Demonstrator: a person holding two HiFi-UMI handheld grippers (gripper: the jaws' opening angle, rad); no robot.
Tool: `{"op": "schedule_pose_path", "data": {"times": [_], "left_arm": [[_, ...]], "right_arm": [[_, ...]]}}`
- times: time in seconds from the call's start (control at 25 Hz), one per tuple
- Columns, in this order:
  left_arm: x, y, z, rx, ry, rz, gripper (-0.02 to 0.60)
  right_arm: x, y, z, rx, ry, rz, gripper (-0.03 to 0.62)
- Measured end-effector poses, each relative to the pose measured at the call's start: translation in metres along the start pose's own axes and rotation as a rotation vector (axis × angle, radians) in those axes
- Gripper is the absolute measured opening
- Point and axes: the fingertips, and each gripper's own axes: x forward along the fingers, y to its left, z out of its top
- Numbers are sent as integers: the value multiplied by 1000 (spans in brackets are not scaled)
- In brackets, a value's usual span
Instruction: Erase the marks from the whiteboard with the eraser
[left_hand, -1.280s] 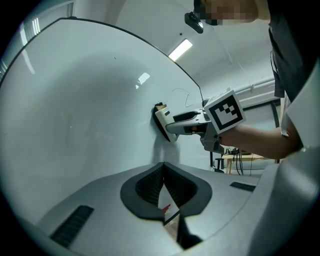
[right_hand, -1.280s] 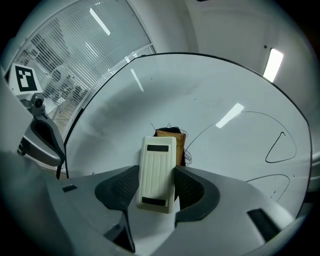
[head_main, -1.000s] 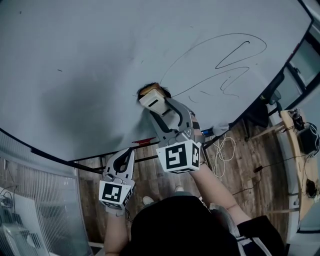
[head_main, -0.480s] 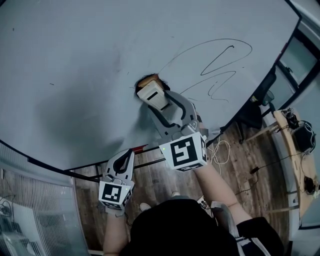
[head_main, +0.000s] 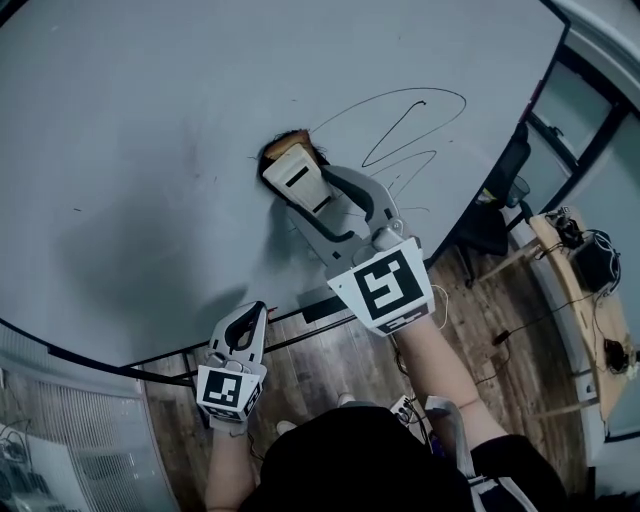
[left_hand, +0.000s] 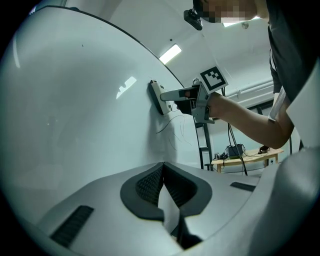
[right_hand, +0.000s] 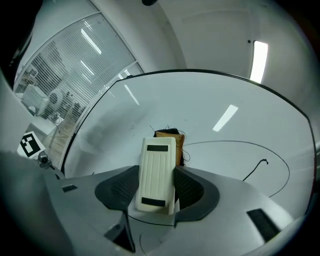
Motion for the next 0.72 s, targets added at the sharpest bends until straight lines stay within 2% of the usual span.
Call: {"op": "schedule_pose_path", "data": {"times": [0.12, 0.36, 0.56, 0.72], "left_arm": [[6, -4, -10, -7, -10, -22, 18], [34, -21, 6, 6, -20, -68, 18], [62, -38, 24, 21, -25, -115, 18], [78, -53, 32, 34, -29, -153, 18]], "right_arm": [[-1, -2, 2, -13, -2, 13, 245], [-14, -48, 19, -27, -31, -16, 245], [-28, -99, 27, 9, -48, -85, 245], [-37, -124, 27, 49, -71, -91, 245]]}}
